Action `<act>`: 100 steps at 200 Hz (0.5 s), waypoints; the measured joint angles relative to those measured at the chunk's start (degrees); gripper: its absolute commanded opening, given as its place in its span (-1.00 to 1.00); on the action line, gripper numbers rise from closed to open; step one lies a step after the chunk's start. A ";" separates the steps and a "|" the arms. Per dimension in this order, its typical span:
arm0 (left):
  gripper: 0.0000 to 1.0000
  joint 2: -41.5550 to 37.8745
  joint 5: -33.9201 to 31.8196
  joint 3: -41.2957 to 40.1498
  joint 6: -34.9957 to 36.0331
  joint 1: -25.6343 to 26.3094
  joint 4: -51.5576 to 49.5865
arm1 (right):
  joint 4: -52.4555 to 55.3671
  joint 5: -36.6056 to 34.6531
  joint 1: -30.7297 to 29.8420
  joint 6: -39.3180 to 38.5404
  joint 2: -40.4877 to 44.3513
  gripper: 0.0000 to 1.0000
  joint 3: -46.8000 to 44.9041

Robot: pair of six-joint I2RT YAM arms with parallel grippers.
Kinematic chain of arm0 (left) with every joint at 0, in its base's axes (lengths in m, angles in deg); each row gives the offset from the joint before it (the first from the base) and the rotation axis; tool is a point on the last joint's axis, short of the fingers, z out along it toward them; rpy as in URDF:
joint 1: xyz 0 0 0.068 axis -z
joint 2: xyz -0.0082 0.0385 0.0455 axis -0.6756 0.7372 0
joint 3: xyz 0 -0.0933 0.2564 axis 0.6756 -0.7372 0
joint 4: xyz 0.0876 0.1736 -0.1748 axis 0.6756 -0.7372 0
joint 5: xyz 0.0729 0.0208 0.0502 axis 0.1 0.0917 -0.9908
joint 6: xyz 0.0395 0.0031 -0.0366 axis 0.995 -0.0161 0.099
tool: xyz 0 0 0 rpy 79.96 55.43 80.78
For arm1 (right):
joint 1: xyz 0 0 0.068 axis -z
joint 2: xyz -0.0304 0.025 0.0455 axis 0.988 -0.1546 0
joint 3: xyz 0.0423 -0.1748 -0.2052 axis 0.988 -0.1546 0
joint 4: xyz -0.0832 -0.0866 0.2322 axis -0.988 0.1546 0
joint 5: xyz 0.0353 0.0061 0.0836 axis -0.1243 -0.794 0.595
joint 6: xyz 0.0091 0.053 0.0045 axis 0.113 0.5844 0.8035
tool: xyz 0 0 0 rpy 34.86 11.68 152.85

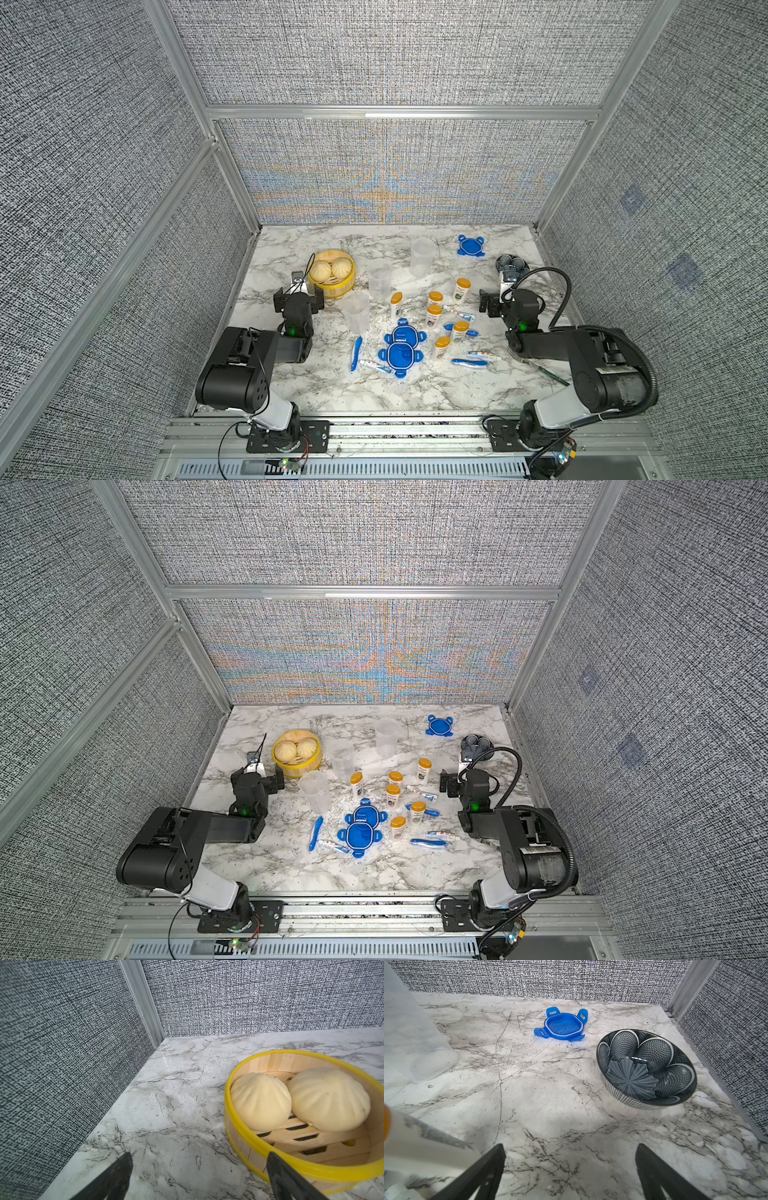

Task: Pack away toiletry kits
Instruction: Pick up the toiletry item from the center of the board.

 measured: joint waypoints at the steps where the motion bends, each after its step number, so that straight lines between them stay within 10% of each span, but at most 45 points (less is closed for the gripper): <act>1: 0.99 0.00 0.00 0.00 0.00 0.00 0.00 | 0.00 0.00 0.00 0.00 0.00 0.98 0.00; 66: 0.98 -0.20 0.52 0.46 -0.50 -0.72 -0.24 | 1.18 0.00 0.22 0.02 0.87 0.81 0.26; 100: 0.84 -3.54 0.17 0.48 -0.85 -0.46 -2.58 | 14.97 -1.18 0.22 0.66 15.04 0.64 6.88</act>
